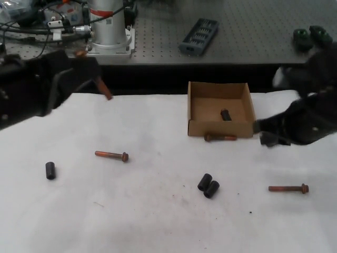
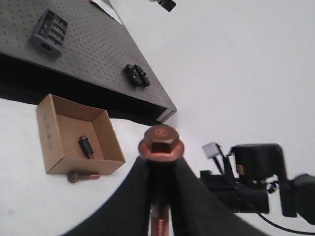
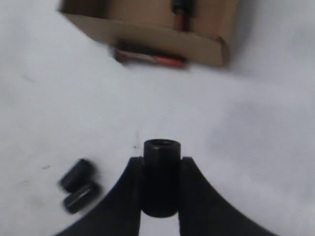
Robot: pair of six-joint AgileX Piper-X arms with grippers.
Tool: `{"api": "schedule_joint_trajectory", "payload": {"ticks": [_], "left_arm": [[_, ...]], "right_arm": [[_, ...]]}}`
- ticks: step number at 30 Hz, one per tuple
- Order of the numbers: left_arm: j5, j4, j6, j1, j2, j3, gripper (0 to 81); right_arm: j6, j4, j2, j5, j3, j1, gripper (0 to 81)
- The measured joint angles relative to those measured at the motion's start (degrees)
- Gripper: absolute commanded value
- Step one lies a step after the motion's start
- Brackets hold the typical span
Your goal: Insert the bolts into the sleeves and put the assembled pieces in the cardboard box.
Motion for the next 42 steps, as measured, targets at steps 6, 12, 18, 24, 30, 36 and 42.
{"api": "schedule_joint_trajectory", "payload": {"ticks": [6,12,18,24,30,36,42], "left_arm": [[1.74,-8.6,-3.89,-3.9,9.43,-0.83,0.6],[2.46,-18.43,-7.22,-13.37,19.38,-5.49,0.6],[4.64,-19.53,-7.27,-19.34,23.82,-6.37,0.6],[5.11,-19.53,-6.8,-19.87,24.31,-6.37,0.6],[6.15,-19.28,-2.8,-19.87,24.31,-6.42,0.6],[6.38,-18.16,3.25,-19.87,24.31,-6.42,0.6],[6.38,-17.28,11.09,-19.87,24.31,-6.42,0.6]], "right_arm": [[2.34,-21.55,-10.93,-16.92,18.4,0.27,5.3],[6.3,-41.33,-10.99,-22.03,30.82,0.68,5.3],[4.73,-44.1,-11.04,-24.54,33.06,0.68,5.3],[3.14,-42.83,-11.04,-27.38,33.52,2.89,5.3],[-0.51,-41.78,-11.04,-27.95,33.52,6.36,5.3],[-1.8,-40.7,-10.78,-28.15,33.52,8.67,5.3],[-1.88,-41.36,-10.51,-28.0,33.52,8.67,5.3]]}}
